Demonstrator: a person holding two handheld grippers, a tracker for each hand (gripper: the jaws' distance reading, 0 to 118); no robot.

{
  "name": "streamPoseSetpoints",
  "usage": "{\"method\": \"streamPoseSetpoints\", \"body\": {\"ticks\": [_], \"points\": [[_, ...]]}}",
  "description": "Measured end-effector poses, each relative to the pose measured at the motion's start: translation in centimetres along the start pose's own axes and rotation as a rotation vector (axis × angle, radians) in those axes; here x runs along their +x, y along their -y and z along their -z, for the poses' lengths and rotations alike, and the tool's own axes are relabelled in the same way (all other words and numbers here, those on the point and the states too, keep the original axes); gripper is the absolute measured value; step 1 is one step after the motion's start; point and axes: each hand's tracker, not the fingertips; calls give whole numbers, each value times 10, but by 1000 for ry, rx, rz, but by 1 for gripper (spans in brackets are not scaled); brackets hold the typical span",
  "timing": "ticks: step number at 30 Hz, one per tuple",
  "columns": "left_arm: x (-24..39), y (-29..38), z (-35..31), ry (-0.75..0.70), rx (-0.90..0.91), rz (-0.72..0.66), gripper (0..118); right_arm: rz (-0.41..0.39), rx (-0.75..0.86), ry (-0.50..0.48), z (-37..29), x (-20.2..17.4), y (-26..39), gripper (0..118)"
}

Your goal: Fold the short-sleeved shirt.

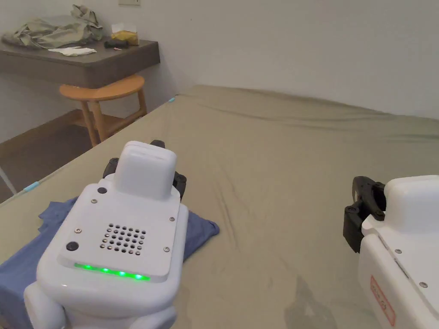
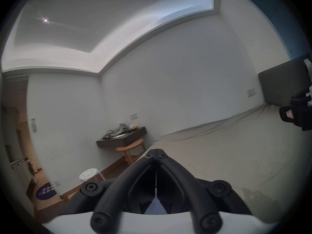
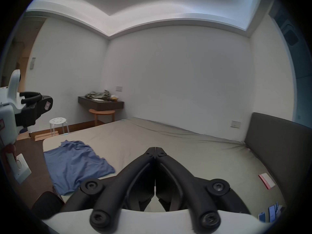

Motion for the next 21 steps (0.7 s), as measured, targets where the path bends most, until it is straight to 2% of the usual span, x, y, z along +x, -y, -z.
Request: {"method": "streamPoseSetpoints", "body": {"ticks": [7, 9, 12, 16, 21], "points": [[-65, 18, -18, -129, -67, -101, 0, -14, 22, -160, 15, -58, -12, 1], [-77, 24, -22, -153, -77, -106, 0, 3, 37, -168, 17, -71, -15, 1], [-91, 31, -26, -192, -99, -112, 0, 49, 27, -248, 22, -88, -20, 1], [-105, 39, -29, -216, -112, -139, 0, -24, 31, -278, 26, -111, -20, 1], [-110, 52, -21, -215, -142, -148, 0, -29, 11, -317, 32, -124, -15, 1]]}}
